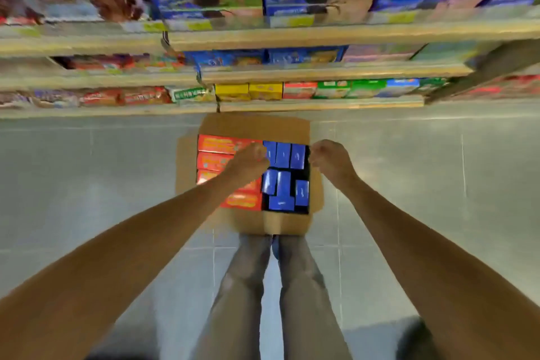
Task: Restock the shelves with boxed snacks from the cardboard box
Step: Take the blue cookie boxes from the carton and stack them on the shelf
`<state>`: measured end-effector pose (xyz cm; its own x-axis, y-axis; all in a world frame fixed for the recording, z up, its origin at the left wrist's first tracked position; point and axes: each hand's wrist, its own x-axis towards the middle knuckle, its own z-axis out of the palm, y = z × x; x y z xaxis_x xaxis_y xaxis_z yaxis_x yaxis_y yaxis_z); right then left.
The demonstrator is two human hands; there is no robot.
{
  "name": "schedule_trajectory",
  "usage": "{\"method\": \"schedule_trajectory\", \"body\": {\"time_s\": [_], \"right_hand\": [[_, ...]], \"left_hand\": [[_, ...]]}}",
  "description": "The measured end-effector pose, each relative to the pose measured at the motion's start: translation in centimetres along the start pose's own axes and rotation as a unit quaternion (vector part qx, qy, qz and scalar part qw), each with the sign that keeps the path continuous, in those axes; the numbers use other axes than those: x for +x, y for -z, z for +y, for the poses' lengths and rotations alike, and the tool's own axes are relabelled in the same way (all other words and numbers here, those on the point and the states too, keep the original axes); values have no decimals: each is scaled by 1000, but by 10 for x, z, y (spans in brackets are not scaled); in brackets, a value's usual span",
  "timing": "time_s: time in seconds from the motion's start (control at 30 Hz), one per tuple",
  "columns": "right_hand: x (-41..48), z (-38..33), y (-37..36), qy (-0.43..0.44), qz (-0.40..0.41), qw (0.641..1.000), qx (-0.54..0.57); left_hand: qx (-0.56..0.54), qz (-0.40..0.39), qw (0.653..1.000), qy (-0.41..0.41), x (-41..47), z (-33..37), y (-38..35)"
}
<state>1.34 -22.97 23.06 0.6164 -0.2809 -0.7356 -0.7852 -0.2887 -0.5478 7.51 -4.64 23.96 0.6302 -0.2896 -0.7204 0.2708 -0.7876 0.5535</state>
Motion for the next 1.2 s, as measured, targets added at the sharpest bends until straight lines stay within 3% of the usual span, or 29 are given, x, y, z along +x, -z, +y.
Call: {"method": "schedule_trajectory", "body": {"time_s": [0.27,0.53,0.67,0.87,1.2], "right_hand": [[60,140,-91,-133,-85,988,-6],[109,235,-168,-193,-106,974,-46],[121,248,-191,-180,-84,980,-11],[140,251,-215,-170,-75,982,8],[141,257,-223,-249,-15,964,91]], "left_hand": [[31,-99,989,104,80,-113,-117],[-64,-96,973,201,137,-200,-200],[-135,-80,968,194,149,-223,-221],[-160,-128,955,215,162,-240,-225],[-180,-155,945,226,146,-251,-218]]}}
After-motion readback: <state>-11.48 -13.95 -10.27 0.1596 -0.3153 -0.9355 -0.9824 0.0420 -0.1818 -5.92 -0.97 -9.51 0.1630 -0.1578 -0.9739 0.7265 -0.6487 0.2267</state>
